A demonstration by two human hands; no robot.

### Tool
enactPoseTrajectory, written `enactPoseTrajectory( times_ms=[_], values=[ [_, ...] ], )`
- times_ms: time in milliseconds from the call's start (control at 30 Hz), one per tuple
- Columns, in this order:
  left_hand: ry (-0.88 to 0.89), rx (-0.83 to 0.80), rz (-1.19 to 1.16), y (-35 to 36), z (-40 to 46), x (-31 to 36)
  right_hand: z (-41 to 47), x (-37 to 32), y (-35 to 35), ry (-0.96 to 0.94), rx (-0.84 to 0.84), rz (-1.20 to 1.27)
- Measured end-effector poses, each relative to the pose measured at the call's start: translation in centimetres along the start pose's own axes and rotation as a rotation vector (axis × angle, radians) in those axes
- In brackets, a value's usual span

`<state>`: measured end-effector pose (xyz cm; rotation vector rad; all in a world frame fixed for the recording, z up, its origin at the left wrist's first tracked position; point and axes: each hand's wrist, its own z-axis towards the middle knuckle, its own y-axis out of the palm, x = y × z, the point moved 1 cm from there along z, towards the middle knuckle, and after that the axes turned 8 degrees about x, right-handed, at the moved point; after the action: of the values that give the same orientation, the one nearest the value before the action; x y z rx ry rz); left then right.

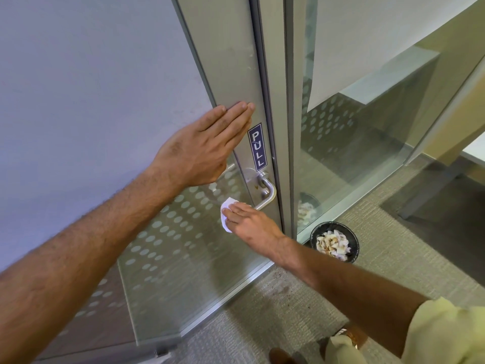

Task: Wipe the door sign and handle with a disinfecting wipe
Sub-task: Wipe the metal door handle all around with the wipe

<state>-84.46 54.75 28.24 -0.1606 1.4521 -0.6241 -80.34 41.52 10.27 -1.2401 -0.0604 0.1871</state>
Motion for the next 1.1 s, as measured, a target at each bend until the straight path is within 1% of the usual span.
enactPoseTrajectory(
  times_ms=[67,100,133,200,267,300,333,400,433,467,533,667,733,833,967,1000,1033,1100],
  values=[
    [0.001,0.000,0.001,0.0,0.0,0.0,-0.5,1.0,-0.4,-0.122,-0.039,-0.001],
    [0.001,0.002,0.000,0.0,0.0,0.0,-1.0,1.5,-0.6,-0.147,-0.057,0.029],
    [0.000,0.002,-0.001,0.0,0.0,0.0,-1.5,2.0,-0.9,-0.145,-0.050,0.089],
    [0.000,-0.003,0.002,0.0,0.0,0.0,-2.8,2.9,-1.9,-0.074,0.044,0.257],
    [0.007,-0.013,0.010,0.0,-0.1,0.1,-4.2,4.0,-3.0,0.056,0.200,0.371],
    [0.012,-0.015,0.014,-0.1,-0.1,0.1,-4.9,4.7,-3.6,0.155,0.282,0.419],
    [0.016,-0.016,0.019,-0.1,-0.1,0.1,-5.4,5.3,-4.0,0.286,0.377,0.499],
    [0.021,-0.021,0.023,-0.1,-0.1,0.0,-5.7,6.4,-4.8,0.592,0.583,0.750],
    [0.022,-0.022,0.021,-0.2,-0.1,-0.1,-5.5,6.9,-4.9,0.726,0.638,0.850],
    [0.021,-0.023,0.018,-0.2,-0.1,-0.1,-5.1,7.4,-5.0,0.812,0.659,0.899],
    [0.017,-0.017,0.013,-0.2,0.0,-0.1,-4.0,8.3,-4.8,0.854,0.603,0.857],
    [0.017,-0.007,0.014,-0.2,0.0,-0.1,-3.3,9.4,-3.8,0.774,0.340,0.562],
    [0.019,-0.011,0.018,-0.2,-0.1,0.0,-3.6,9.6,-3.6,0.784,0.290,0.541],
    [0.022,-0.015,0.029,-0.1,-0.1,0.0,-4.3,9.6,-4.2,0.865,0.297,0.617],
    [0.020,-0.022,0.018,0.0,-0.2,0.1,-6.6,10.6,-5.5,1.051,0.441,0.616],
    [0.017,-0.028,0.016,0.0,-0.1,0.1,-7.0,10.7,-5.8,1.068,0.465,0.633],
    [0.015,-0.030,0.015,-0.1,-0.1,0.0,-7.1,10.7,-6.0,1.049,0.467,0.631],
    [0.018,-0.023,0.016,0.0,0.0,0.0,-5.9,10.1,-5.9,0.921,0.374,0.589]
  ],
)
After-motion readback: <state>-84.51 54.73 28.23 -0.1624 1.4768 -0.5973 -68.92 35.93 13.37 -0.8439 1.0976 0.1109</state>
